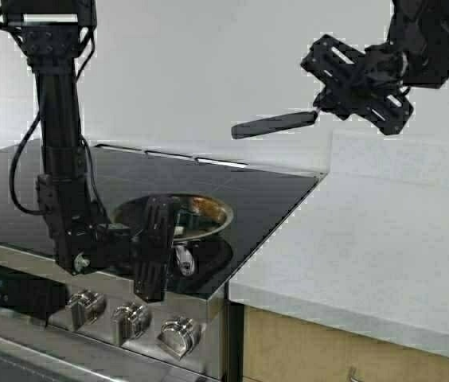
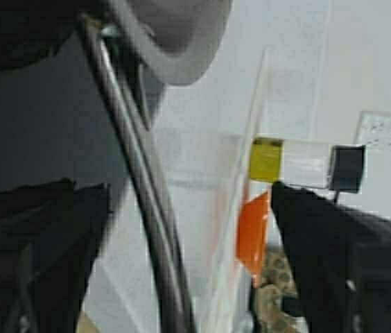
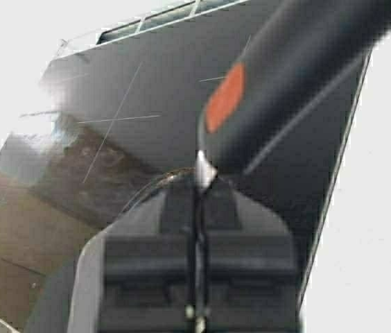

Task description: Add oil to the pan and cook the shrimp and serve it

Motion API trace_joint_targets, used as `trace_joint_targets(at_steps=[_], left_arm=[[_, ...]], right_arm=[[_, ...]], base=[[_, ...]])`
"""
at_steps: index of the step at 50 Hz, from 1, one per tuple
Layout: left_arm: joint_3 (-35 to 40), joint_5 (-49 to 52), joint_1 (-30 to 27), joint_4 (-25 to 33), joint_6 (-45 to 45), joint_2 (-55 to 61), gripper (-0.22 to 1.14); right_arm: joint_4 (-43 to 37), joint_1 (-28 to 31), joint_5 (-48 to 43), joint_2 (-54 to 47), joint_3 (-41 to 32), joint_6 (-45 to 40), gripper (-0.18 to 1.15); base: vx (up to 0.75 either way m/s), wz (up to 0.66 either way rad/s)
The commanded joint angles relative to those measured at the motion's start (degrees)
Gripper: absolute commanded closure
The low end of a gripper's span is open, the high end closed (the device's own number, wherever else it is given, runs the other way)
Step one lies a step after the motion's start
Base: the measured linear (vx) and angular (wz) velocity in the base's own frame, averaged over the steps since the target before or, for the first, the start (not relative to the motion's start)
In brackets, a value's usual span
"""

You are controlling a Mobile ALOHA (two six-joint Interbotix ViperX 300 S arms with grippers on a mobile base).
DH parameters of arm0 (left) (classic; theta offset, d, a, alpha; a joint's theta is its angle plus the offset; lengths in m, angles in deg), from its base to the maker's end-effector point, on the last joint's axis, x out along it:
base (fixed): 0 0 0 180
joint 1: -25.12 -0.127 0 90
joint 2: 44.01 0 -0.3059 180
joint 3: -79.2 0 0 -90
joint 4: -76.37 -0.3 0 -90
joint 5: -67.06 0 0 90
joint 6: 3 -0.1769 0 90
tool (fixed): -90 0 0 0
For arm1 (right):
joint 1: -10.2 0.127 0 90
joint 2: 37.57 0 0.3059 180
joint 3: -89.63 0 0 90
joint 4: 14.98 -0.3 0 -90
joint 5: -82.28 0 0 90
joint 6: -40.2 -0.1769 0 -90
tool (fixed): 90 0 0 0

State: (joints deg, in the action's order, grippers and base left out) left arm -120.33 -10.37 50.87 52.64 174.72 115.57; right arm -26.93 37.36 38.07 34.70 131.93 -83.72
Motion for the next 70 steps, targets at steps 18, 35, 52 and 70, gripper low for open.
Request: trace_joint_targets(at_steps=[18,35,52,70], left_arm=[[0.44,-1.41,0.18,-0.53,6.24,-0.97,0.86],[-3.25,-2.11,0.18,-0.53,3.69,-4.66,0.88],[-8.96,-2.02,0.18,-1.67,0.97,-8.96,0.89],[-11.69,1.58,0.18,-4.83,-0.26,-11.95,0.89]], right_arm=[[-0.09,0.09,-0.62,1.67,-0.62,-0.7,0.87],[0.26,0.0,-0.35,1.58,-0.44,0.79,0.87],[0.97,0.09,0.35,-2.64,-2.9,10.9,0.87],[0.26,2.9,-2.02,-15.29,-14.33,19.51,0.87]], base=[[0.0,0.0],[0.0,0.0],[0.0,0.0],[0.0,0.0]])
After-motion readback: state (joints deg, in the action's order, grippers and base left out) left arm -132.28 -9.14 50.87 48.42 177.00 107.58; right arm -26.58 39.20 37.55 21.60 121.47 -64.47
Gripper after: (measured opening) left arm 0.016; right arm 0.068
